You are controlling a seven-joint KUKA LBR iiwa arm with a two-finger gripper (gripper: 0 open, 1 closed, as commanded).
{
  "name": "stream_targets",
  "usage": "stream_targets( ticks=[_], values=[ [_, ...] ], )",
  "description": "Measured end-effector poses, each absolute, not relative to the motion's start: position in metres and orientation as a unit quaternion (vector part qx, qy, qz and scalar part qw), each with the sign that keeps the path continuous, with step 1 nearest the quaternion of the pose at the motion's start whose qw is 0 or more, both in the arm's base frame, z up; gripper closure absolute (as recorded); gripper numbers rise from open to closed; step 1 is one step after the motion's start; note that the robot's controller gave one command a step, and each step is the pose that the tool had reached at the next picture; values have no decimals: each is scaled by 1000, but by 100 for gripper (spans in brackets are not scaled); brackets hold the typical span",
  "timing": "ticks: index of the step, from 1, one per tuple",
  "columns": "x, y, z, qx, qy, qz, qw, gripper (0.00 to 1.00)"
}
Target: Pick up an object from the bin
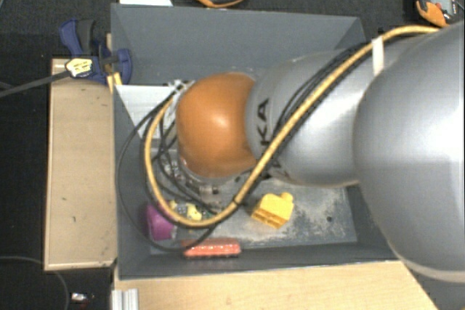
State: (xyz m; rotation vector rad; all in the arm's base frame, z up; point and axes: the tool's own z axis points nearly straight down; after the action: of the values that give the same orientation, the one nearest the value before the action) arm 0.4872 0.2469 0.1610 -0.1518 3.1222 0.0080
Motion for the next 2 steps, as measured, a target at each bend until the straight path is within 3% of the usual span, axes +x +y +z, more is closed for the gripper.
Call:
stream_targets(
  ticks=[1,2],
  values=[
    [484,253,78,-58,998,0,-2,0],
    [494,254,70,-52,999,4,10,0]
  ],
)
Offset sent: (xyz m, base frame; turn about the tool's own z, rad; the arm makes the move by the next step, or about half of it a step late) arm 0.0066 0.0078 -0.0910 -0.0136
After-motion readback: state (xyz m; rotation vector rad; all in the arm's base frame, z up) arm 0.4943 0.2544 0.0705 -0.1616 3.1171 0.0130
